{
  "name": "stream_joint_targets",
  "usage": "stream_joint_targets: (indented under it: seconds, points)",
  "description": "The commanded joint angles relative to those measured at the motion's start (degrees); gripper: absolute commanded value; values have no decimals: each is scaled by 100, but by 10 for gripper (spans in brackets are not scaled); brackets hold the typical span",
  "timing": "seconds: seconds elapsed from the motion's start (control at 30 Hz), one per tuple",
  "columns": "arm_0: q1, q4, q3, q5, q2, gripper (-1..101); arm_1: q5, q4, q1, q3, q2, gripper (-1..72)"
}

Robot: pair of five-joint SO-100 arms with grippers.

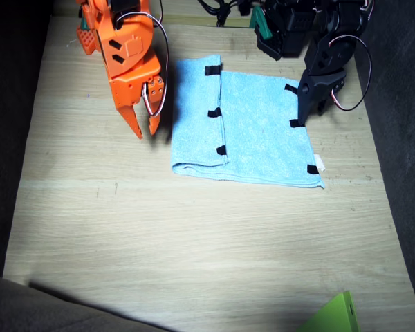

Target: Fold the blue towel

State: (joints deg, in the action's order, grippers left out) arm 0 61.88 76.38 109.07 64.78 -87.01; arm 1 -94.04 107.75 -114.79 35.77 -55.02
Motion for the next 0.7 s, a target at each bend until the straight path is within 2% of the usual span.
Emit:
stream_joint_targets:
  seconds: [0.0, 0.47, 0.6, 0.67]
  points:
    - [-141, 114, -211, 88, -53, 343, 18, 53, 35, 0, -176, 125]
    - [-492, -70, -272, -185, 519, 342, -44, 9, 88, 9, -26, 129]
    - [-457, -62, -308, -132, 545, 222, -70, 62, 123, 9, -70, 127]
    - [-439, -53, -316, -141, 562, 75, -79, 114, 158, 9, -141, 127]
